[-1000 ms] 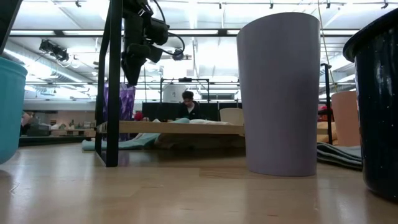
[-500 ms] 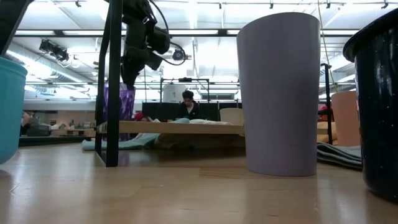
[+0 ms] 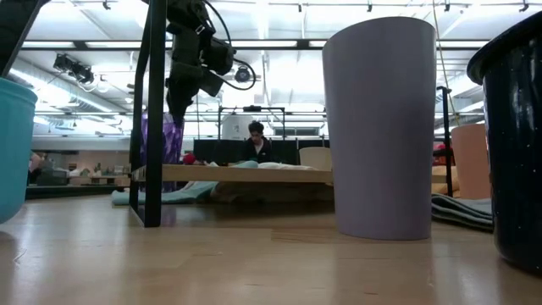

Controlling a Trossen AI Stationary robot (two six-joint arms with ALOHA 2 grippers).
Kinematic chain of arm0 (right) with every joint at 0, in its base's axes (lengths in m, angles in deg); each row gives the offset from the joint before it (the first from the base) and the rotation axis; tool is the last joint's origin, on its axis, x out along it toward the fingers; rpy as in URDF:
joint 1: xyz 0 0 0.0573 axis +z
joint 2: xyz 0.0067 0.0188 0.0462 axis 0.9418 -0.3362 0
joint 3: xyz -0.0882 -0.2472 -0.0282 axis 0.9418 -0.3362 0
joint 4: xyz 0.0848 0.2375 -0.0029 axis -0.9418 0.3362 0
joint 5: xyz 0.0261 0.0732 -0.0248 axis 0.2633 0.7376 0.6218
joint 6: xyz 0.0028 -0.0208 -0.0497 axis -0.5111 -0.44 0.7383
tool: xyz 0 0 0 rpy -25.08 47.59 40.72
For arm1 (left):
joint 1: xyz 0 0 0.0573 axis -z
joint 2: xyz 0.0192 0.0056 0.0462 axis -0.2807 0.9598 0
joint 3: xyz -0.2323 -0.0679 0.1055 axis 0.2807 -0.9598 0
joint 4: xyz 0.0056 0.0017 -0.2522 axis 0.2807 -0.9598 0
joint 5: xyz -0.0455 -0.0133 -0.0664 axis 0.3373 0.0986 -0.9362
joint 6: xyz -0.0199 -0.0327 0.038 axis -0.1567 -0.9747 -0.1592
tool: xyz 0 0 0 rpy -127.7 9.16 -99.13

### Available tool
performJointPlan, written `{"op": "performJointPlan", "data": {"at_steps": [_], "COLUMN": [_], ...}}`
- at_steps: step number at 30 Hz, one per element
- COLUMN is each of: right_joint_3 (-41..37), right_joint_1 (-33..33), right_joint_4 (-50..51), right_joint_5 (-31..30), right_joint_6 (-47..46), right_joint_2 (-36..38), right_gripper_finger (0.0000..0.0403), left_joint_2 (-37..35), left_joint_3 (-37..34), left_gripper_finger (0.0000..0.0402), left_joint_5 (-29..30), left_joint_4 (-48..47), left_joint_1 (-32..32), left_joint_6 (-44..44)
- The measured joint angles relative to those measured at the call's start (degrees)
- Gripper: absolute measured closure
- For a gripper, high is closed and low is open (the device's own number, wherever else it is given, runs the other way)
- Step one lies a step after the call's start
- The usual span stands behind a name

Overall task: Stack small to large cups/mugs on shelf
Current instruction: Put the purple glass on the shelf

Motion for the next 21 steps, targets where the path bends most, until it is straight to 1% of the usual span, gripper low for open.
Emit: {"op": "performJointPlan", "data": {"at_steps": [5, 15, 18, 21], "right_joint_3": [0.0, 0.0, 0.0, 0.0], "right_joint_1": [0.0, 0.0, 0.0, 0.0], "right_joint_4": [0.0, 0.0, 0.02, 0.02], "right_joint_5": [0.0, 0.0, 0.0, 0.0], "right_joint_6": [0.46, 1.4, 1.97, 2.54], "right_joint_2": [0.0, 0.0, 0.0, 0.0], "right_gripper_finger": [0.0365, 0.0365, 0.0365, 0.0365], "left_joint_2": [1.04, 4.59, 4.72, 4.7], "left_joint_3": [0.0, 0.0, 0.0, 0.0], "left_gripper_finger": [0.0194, 0.0209, 0.0219, 0.0244], "left_joint_5": [-0.18, -0.11, 1.94, 4.77], "left_joint_4": [0.33, -1.88, -1.0, -0.67], "left_joint_1": [0.0, -0.08, -0.52, -0.71], "left_joint_6": [0.02, 0.62, 0.63, 1.24]}}
